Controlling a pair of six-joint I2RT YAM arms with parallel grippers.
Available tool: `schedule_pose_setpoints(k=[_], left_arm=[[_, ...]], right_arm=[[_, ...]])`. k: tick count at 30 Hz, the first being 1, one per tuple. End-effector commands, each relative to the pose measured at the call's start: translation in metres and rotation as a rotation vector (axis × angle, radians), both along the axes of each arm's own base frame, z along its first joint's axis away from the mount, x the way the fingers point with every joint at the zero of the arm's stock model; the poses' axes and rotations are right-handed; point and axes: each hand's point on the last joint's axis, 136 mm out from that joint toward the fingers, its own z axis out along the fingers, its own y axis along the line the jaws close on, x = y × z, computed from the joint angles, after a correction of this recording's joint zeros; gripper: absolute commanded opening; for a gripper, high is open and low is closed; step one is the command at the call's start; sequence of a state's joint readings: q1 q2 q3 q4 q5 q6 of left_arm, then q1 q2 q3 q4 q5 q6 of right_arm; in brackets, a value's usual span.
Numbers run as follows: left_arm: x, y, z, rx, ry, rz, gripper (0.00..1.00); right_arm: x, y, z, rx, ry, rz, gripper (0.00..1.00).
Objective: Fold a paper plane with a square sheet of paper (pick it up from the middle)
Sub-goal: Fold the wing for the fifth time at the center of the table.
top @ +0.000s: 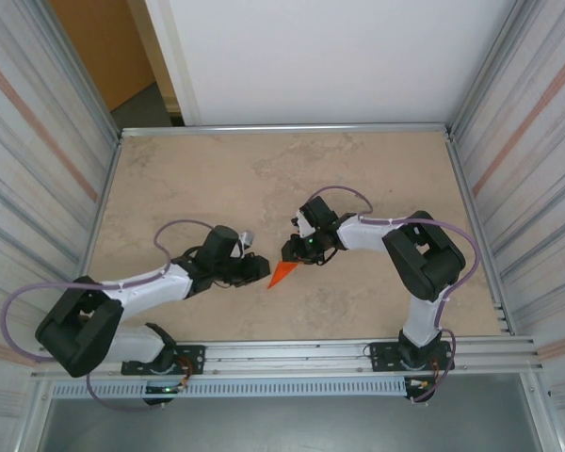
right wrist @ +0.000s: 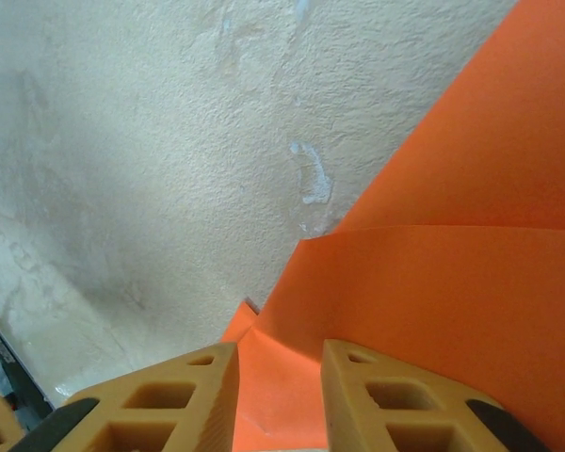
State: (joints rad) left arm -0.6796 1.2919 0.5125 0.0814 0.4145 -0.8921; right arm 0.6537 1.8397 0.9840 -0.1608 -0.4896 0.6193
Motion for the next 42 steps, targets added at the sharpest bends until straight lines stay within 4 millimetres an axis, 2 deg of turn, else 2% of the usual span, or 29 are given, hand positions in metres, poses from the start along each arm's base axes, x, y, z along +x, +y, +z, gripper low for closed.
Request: schedule_pose_setpoints(k=[1, 8, 16, 25, 42], left_arm=[[0.0, -0.011, 0.009, 0.028, -0.048, -0.053, 0.19], [0.007, -0.046, -0.001, 0.043, -0.031, -0.132, 0.07], [0.017, -0.052, -0.022, 0.086, 0.012, -0.129, 0.0], [0.018, -0.042, -0.044, 0.106, 0.067, -0.099, 0.0], [0.005, -0.025, -0.069, 0.158, 0.123, -0.097, 0.0]], right_arm=[[-0.009, -0.017, -0.022, -0.092, 0.063, -0.016, 0.25], [-0.013, -0.022, -0.032, -0.134, 0.1, -0.025, 0.15], [-0.014, -0.024, -0.033, -0.144, 0.103, -0.029, 0.1], [-0.015, -0.026, -0.036, -0.152, 0.114, -0.03, 0.09], [-0.021, -0.035, -0.047, -0.222, 0.148, -0.026, 0.09]])
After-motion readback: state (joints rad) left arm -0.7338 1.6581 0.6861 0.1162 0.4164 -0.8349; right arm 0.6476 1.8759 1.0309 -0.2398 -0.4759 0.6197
